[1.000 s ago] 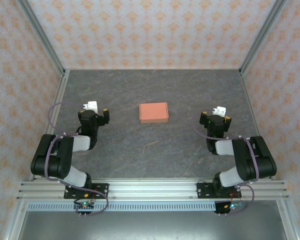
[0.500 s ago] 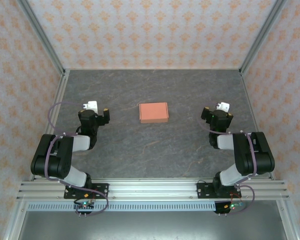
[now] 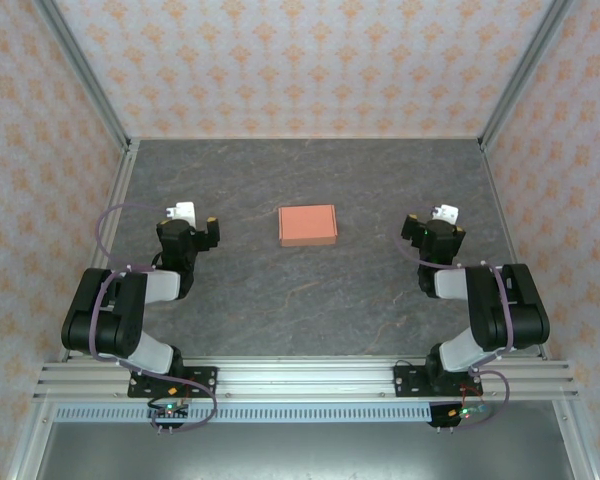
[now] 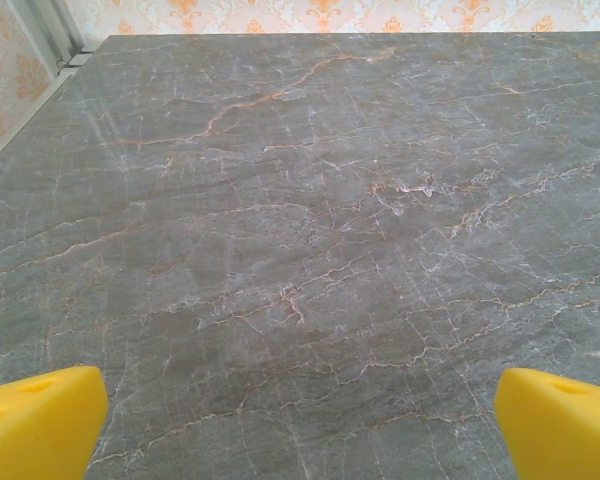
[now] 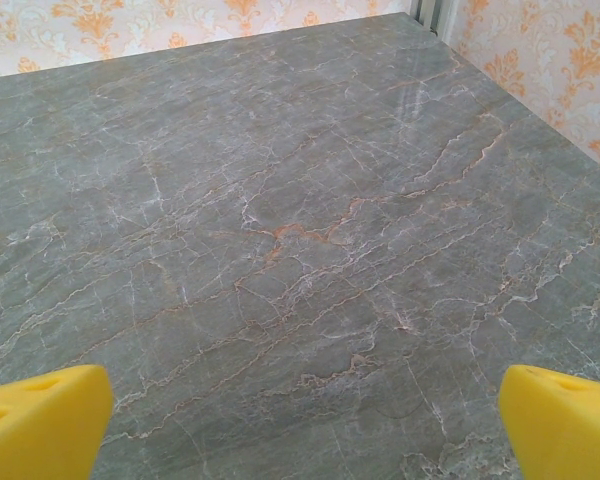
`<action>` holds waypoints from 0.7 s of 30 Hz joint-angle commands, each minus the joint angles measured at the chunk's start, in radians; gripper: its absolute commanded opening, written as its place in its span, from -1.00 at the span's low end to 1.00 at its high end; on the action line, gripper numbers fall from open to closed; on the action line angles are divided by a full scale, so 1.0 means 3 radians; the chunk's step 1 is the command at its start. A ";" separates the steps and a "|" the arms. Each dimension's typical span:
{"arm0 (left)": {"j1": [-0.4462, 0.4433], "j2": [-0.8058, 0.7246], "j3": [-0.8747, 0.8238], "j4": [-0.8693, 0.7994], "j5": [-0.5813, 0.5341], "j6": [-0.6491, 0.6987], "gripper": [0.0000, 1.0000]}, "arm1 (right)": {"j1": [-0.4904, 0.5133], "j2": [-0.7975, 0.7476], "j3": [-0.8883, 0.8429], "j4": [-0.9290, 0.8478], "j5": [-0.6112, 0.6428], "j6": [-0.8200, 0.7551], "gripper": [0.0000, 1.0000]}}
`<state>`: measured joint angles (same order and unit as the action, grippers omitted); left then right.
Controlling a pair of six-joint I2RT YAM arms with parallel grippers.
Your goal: Fold the paper box
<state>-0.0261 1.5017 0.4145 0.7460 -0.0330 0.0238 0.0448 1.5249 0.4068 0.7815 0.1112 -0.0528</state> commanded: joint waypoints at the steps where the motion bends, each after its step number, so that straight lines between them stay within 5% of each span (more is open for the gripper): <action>1: -0.0016 -0.0015 0.0040 -0.0017 -0.0023 -0.0023 1.00 | -0.0006 -0.0016 0.0025 -0.0007 -0.0013 0.0053 0.99; 21: -0.0018 -0.0018 0.0040 -0.0022 -0.0023 -0.0024 1.00 | -0.0006 -0.0006 0.0043 -0.0027 -0.0014 0.0047 0.98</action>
<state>-0.0261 1.5017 0.4145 0.7460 -0.0330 0.0238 0.0448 1.5249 0.4068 0.7811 0.1112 -0.0528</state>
